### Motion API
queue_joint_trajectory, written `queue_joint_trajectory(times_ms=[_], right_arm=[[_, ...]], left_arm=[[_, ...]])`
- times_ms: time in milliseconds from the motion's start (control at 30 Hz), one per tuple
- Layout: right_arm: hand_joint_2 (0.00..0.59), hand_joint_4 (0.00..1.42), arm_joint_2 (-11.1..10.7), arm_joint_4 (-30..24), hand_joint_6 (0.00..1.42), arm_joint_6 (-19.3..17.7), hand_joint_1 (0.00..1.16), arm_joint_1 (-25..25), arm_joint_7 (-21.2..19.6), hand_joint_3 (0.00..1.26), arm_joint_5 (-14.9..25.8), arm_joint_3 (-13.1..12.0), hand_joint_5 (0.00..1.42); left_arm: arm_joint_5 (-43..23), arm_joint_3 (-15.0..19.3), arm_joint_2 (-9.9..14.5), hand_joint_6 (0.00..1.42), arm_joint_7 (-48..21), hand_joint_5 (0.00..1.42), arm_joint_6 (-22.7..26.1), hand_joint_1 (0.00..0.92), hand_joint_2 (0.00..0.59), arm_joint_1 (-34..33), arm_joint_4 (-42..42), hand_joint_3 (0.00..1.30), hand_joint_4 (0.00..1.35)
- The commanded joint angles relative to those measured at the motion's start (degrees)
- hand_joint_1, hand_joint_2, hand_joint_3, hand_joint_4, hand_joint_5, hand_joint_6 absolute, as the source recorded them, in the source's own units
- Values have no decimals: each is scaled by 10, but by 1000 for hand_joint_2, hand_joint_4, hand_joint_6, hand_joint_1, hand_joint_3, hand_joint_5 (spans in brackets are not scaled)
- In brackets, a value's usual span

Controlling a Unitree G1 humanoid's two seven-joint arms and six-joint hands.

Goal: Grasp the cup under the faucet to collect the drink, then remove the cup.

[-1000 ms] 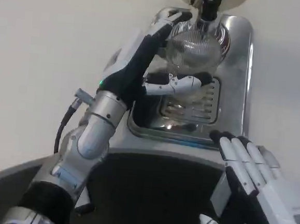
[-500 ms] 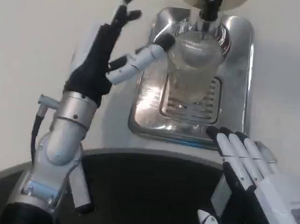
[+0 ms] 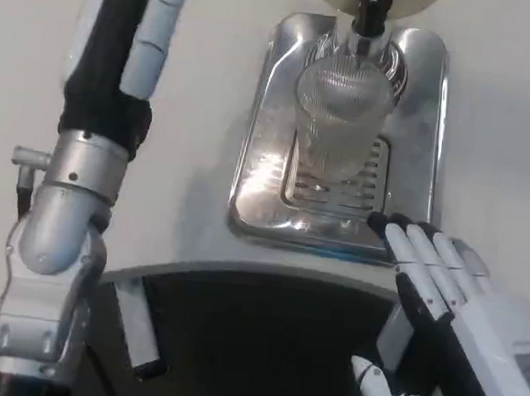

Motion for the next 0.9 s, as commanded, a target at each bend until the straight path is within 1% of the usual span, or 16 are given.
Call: queue_joint_trajectory(times_ms=[33, 133, 300, 467, 500, 600, 700, 833, 900], right_arm=[[561, 0, 1, 4, 21, 6, 330, -2, 3, 35, 2, 5, 0], [564, 0, 2, 4, 22, 10, 334, -6, 4, 38, 0, 9, 0], [567, 0, 5, -1, 23, 13, 339, -8, 1, 43, -2, 17, 0], [568, 0, 4, -5, 24, 13, 343, -5, -4, 45, 1, 16, 0], [568, 0, 4, -5, 24, 13, 344, -5, -5, 46, 3, 15, 0], [568, 0, 4, -5, 24, 14, 347, -4, -5, 51, 4, 13, 0], [568, 0, 5, -4, 25, 15, 349, -3, -6, 53, 4, 13, 0], [563, 0, 5, -2, 25, 15, 349, -2, -7, 55, 3, 13, 0], [562, 0, 4, -2, 25, 16, 349, -1, -6, 55, 3, 13, 0]], left_arm=[[-48, 4, -12, 0, -16, 0, 59, 0, 148, 8, -83, 0, 0], [-65, 2, -20, 0, -15, 0, 92, 0, 148, 9, -126, 0, 0], [-85, 1, -32, 0, -14, 0, 124, 0, 153, 11, -174, 0, 0], [-95, -4, -34, 0, -22, 0, 153, 0, 161, 11, -191, 0, 0], [-94, -7, -34, 0, -27, 0, 158, 0, 171, 11, -192, 0, 0], [-94, -21, -32, 0, -46, 0, 171, 0, 175, 9, -188, 0, 0], [-91, -29, -34, 0, -57, 0, 174, 0, 177, 8, -184, 0, 0], [-64, -40, -27, 0, -68, 0, 151, 0, 178, 7, -182, 0, 0], [-64, -44, -32, 0, -76, 0, 152, 0, 180, 9, -179, 0, 0]])
